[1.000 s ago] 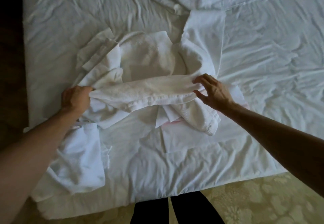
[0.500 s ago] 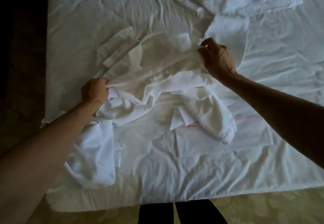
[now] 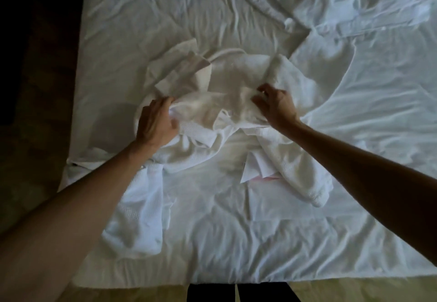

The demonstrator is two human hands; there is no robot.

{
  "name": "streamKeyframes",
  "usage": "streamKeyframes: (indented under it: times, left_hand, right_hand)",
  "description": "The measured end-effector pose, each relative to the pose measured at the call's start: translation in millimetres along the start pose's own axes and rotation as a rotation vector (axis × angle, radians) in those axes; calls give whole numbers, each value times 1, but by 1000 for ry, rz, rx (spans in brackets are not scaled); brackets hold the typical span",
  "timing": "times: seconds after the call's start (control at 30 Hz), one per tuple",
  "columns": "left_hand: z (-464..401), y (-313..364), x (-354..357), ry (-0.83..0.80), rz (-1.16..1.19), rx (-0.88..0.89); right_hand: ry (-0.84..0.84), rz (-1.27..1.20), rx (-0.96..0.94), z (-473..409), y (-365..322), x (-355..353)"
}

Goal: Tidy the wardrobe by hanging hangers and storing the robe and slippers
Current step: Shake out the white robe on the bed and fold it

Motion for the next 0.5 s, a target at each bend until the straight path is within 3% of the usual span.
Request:
streamKeyframes:
  times: [0.13,0.27,0.5]
  left_hand:
    - [7,20,-3,146,-127,201]
    - [4,28,0,148,-183,295]
    - [-8,25,-42,-37,-8,41]
  right_hand:
    - [-52,115,-105,25,11,14]
    - [25,367,-157,44,28,-1]
    - [52,266,0,33,16,-66]
Point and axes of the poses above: each hand's wrist, its own z-axis away from the middle knuckle, its own x-axis out of the palm, y = z × x, the point moved 6 cm from there along -z, towards the middle knuckle, and after that the axes turned 11 degrees about -y, right-handed, at the moved point
